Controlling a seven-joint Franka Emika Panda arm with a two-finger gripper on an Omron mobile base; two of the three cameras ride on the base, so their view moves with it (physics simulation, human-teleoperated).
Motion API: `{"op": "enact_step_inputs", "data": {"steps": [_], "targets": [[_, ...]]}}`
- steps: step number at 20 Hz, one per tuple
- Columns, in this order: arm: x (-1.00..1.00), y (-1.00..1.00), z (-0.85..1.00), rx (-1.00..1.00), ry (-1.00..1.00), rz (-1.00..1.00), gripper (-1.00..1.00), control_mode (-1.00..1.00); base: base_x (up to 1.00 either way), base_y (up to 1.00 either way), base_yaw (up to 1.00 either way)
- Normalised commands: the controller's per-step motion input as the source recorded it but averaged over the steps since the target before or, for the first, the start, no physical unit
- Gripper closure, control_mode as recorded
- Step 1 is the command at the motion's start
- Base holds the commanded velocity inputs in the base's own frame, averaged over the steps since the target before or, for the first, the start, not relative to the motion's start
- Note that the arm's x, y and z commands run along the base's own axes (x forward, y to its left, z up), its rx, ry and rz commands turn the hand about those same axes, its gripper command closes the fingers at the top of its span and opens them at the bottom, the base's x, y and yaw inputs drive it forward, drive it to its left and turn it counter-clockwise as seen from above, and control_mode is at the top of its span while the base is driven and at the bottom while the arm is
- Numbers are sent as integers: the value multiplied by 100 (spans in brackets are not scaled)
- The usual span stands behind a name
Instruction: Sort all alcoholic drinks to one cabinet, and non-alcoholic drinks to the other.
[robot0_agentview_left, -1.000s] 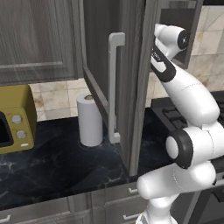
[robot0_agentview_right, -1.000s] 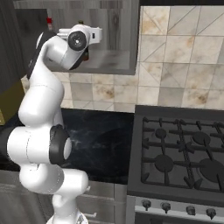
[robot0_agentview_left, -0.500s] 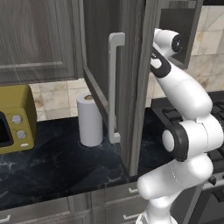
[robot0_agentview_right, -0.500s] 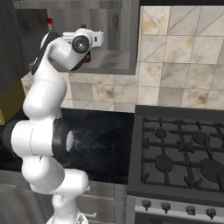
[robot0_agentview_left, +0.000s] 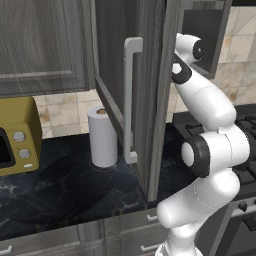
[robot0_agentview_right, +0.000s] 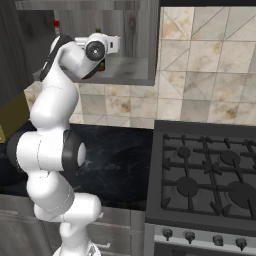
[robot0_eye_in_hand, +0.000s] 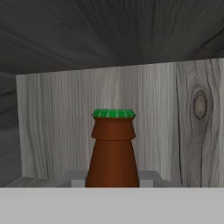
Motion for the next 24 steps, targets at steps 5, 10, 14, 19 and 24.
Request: {"op": "enact_step_inputs", "data": {"steps": [5,10,14,19,24], "targets": [[26,0,-13,-2,0,0,100,-100,0,0,0],[-4,0,-15,-5,0,0,-100,-100,0,0,0],[-5,0,-14,-4,0,0,-100,-100,0,0,0],[-1,0,-1,-2,0,0,-100,-100,0,0,0],[-28,0,0,0,-1,0,-100,-100,0,0,0]]}}
